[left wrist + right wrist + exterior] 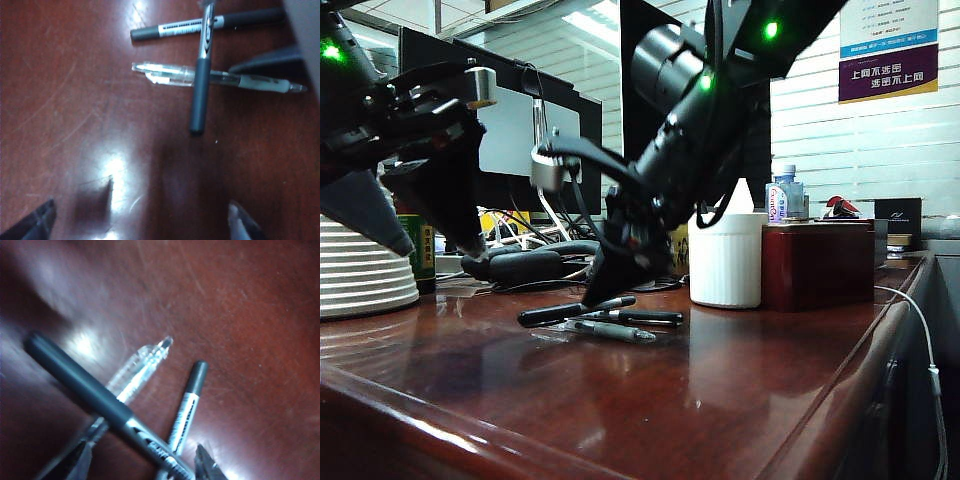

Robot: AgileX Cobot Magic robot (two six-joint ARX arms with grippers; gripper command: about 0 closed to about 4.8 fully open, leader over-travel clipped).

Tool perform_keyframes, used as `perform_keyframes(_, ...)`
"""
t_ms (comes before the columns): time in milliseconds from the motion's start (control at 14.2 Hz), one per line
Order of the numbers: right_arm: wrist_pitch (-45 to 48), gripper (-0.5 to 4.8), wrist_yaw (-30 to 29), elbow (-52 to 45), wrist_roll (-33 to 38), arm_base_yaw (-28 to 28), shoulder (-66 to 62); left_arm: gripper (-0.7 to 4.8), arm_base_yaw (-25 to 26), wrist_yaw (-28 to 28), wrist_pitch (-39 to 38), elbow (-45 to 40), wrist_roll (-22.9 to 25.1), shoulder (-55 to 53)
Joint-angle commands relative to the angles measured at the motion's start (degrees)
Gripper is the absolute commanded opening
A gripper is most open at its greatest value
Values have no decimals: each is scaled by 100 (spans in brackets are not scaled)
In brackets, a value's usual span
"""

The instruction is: Pick up all the pens on the desk and put them into the pen holder one by one.

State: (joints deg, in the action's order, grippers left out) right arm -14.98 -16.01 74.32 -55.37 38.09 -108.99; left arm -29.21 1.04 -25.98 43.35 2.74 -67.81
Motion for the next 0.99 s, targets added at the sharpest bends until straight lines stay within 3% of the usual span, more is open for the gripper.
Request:
perform_keyframes(71, 369, 269, -66, 17, -385, 7, -101, 479, -9, 2, -68, 28, -20, 17)
perform_keyframes(423, 575, 260, -63, 13, -623, 11, -396, 479, -9, -151, -225, 28, -20, 17)
perform_keyframes(564, 643, 198, -68, 13, -625, 13, -507, 479, -9, -153, -275, 28, -20, 17)
perform_keyframes(635, 673, 197, -61, 13, -623, 13, -540, 479, -9, -205, -286, 28, -20, 17)
perform_keyframes(847, 684, 23, -17, 20, -616, 11, -535, 479, -9, -308, -282, 28, -17, 17)
perform_keyframes(988, 782, -2, 109, 22, -560, 13, -518, 479, -9, -374, -269, 28, -20, 17)
